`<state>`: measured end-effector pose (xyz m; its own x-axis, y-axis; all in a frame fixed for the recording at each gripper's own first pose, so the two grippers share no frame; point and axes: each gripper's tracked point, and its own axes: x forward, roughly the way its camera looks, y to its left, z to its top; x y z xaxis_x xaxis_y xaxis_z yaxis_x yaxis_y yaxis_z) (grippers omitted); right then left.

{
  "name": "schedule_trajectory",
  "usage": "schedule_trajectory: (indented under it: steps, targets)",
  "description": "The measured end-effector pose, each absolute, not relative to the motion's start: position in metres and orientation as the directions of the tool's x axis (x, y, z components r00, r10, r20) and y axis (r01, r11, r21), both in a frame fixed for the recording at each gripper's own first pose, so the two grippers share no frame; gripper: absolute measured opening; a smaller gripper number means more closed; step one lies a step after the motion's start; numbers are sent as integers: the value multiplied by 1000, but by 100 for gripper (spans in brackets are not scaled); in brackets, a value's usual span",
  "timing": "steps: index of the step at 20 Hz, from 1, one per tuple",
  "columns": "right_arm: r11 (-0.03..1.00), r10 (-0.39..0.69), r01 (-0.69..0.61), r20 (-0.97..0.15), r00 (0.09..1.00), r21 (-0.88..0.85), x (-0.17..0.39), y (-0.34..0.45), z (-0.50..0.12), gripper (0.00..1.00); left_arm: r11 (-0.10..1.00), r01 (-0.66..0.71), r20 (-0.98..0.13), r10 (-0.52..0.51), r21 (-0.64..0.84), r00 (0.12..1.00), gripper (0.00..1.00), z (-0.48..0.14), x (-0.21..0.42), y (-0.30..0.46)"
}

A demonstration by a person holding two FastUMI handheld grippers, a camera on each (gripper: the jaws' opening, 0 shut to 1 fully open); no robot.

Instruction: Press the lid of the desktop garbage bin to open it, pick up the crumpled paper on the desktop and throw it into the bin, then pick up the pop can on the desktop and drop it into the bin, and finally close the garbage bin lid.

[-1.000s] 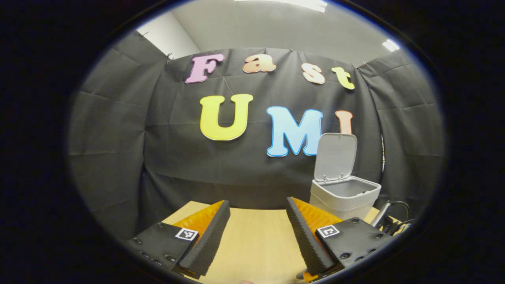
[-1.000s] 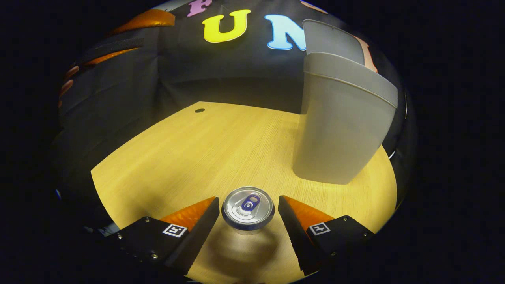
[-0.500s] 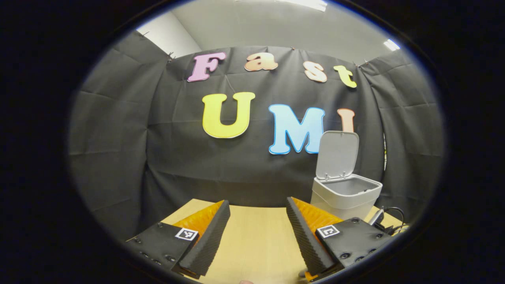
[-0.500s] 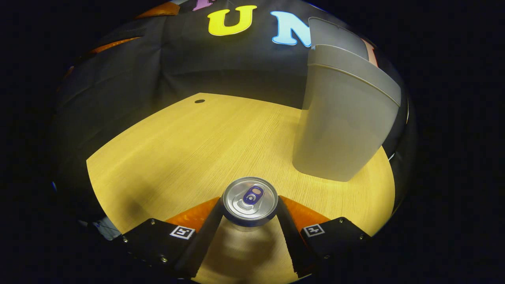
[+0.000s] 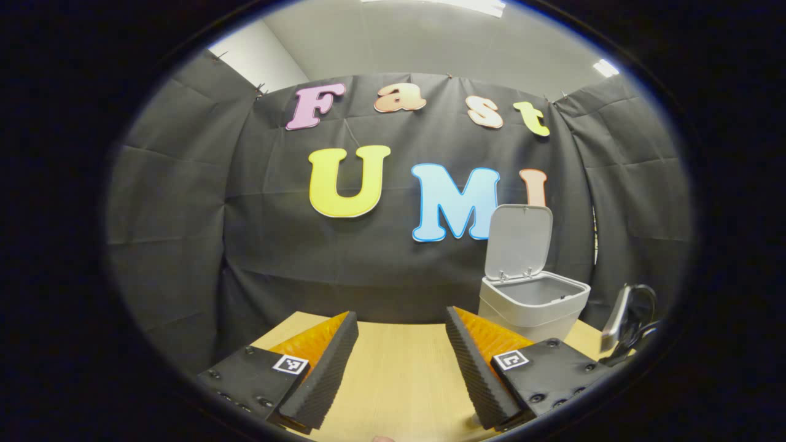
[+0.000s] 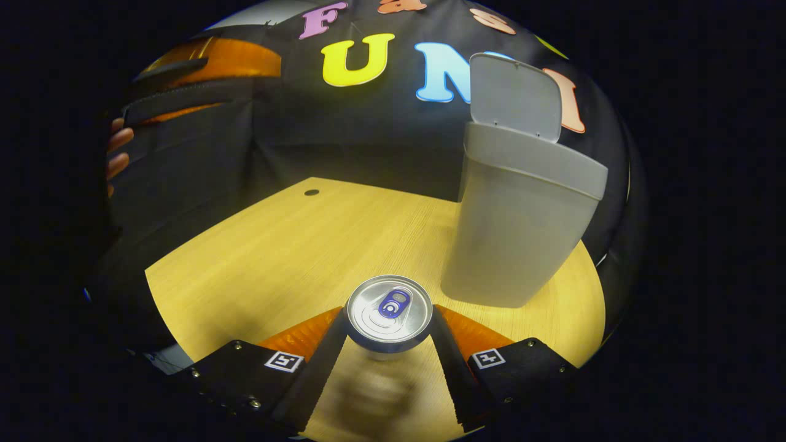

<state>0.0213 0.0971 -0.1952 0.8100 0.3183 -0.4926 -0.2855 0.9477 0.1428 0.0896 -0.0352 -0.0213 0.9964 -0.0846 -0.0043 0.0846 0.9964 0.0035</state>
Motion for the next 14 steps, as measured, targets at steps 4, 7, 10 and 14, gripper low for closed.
schedule_trajectory:
  steps: [4, 7, 10, 14]
  targets:
    - [950, 311, -271, -404, 860, 153, 34, 84, -151, 84, 996, 93, -9, -93, 8, 996, 100, -22, 89, -39]
    - [952, 301, -264, -335, 893, 153, 43, 76, -119, 84, 995, 95, -5, -95, 7, 995, 100, -19, 89, -39]
    - [949, 306, -273, -252, 918, 158, 55, 71, -85, 84, 995, 102, -4, -102, 15, 995, 100, -18, 91, -44]
    - [954, 283, -267, -116, 952, 133, 76, 59, -39, 84, 994, 109, -1, -109, 14, 994, 100, -16, 87, -48]
